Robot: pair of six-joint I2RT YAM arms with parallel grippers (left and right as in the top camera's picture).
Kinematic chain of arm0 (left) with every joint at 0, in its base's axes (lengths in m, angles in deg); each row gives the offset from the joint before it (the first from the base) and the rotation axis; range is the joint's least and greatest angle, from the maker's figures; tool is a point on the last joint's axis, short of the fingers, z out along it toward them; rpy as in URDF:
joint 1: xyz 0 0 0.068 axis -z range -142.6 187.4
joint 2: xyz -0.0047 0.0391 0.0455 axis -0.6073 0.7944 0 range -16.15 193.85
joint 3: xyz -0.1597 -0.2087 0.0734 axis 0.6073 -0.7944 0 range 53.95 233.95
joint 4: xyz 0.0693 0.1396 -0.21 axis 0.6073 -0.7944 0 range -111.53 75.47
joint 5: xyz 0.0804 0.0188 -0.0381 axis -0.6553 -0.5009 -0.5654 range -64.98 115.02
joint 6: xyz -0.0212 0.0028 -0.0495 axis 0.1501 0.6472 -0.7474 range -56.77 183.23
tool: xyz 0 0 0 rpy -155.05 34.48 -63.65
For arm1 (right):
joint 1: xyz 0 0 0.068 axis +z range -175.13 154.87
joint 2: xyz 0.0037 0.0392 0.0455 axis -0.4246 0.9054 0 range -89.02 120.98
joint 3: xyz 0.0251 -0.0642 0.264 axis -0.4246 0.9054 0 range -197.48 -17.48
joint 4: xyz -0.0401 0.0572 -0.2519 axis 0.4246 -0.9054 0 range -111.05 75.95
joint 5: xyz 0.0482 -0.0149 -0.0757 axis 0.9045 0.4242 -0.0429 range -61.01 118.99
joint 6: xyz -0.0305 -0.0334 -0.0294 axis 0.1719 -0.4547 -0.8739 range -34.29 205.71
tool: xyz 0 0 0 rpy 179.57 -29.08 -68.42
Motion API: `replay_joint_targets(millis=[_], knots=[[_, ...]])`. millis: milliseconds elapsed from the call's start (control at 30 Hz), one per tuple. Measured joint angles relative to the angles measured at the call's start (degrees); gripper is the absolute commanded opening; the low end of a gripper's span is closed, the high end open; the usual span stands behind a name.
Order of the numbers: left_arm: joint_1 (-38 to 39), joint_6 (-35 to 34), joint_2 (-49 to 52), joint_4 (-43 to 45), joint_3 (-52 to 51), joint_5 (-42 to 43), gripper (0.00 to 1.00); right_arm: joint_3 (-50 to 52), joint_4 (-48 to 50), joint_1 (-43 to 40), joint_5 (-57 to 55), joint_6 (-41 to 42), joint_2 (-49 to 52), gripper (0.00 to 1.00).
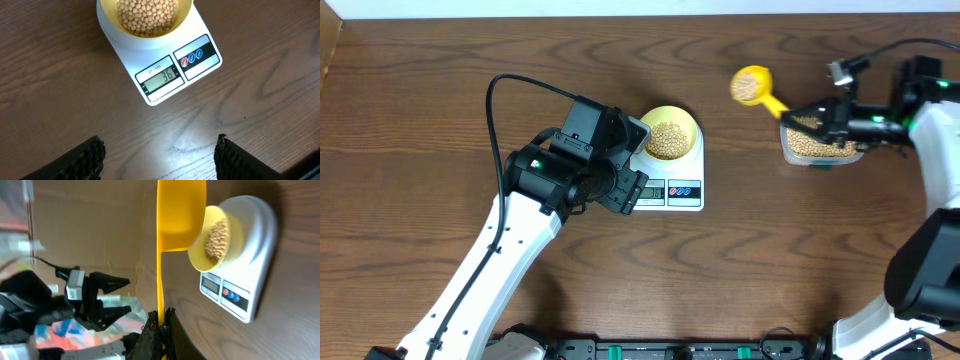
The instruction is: Scoop item into bowl and weigh 50g on scale
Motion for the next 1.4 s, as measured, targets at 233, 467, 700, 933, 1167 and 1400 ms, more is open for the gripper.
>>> replay_joint_targets(millis=[233,467,700,933,1167,1400], knots=[[0.0,0.0,0.0,-0.02,0.0,0.0,0.73,0.0,8.39,7.48,0.61,5.01,0.0,0.01],[0.0,0.0,0.0,-0.02,0.0,0.0,0.73,0.02,14.43,13.6,0.48,9.16,0.0,0.01],[0.0,0.0,0.0,-0.02,0.0,0.0,0.73,0.02,14.97,18.03,-2.86,9.97,0.0,0.01],[0.0,0.0,0.0,-0.02,0.0,0.0,0.73,0.02,14.6,19.93,-8.04,9.81,0.0,0.01],[0.0,0.0,0.0,-0.02,0.0,0.0,0.73,0.02,13.33,20.02,-13.92,8.5,0.0,0.01],[0.0,0.0,0.0,-0.02,0.0,0.0,0.73,-0.02,11.91,21.99,-21.2,6.93,0.0,0.01]])
